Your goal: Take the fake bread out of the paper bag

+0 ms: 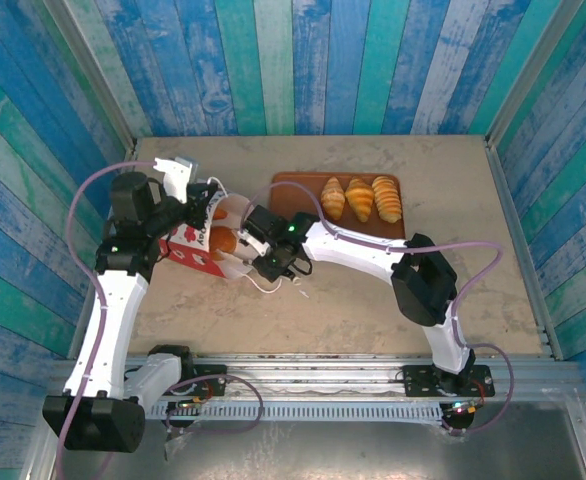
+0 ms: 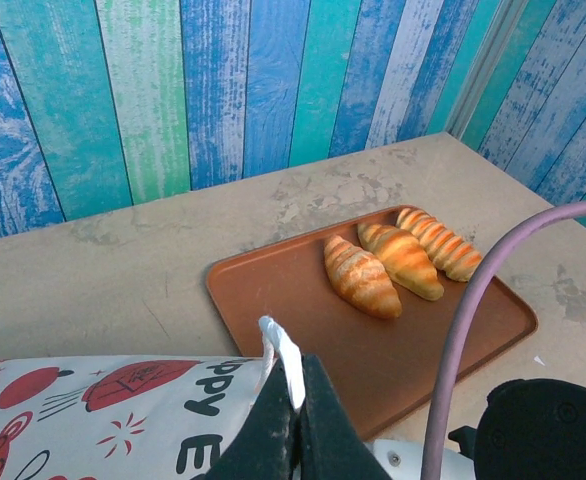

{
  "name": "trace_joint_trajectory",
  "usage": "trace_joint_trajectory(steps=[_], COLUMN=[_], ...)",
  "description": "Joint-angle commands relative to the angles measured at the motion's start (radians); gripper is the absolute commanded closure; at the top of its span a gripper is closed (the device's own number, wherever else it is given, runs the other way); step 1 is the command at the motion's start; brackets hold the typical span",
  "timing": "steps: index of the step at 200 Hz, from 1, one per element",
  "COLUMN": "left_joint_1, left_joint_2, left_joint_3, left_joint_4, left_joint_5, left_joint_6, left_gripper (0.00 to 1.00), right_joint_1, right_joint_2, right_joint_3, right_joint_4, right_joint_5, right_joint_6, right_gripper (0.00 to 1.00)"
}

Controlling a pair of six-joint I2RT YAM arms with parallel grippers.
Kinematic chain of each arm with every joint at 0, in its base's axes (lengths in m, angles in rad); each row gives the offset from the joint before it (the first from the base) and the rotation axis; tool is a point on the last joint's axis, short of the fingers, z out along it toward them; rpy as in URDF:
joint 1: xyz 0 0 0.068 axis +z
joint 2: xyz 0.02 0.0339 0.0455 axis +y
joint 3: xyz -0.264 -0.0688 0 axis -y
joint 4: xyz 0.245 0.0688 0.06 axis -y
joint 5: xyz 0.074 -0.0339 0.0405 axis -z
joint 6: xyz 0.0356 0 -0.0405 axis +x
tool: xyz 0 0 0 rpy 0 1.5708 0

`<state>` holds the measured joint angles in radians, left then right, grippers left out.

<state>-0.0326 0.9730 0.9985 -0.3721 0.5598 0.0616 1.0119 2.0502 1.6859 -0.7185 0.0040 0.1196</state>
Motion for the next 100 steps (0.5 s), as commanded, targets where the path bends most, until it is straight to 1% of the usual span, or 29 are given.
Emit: trace_joint_trajectory(steps=[1, 38, 100], left_joint_1=[0.002, 0.002, 0.002], left_joint_2=[0.006, 0.006, 0.006], left_joint_3=[0.0, 0.0, -0.003], left_joint_4=[0.038, 0.038, 0.042], left_joint_5=[0.021, 0.032, 0.044], left_joint_6=[-0.013, -0.019, -0.028], left_gripper=[1.0, 1.0, 1.0], right_joint_1=[-0.006, -0.006, -0.012], right_joint_2=[0.001, 0.045, 0.105], right_joint_3=[0.031, 0.083, 0.136], right_joint_4=[-0.024, -0.026, -0.04], right_joint_5=[0.015, -0.003, -0.062], right_joint_6=[-0.009, -0.018, -0.02], right_gripper=[0.47, 0.44, 0.43])
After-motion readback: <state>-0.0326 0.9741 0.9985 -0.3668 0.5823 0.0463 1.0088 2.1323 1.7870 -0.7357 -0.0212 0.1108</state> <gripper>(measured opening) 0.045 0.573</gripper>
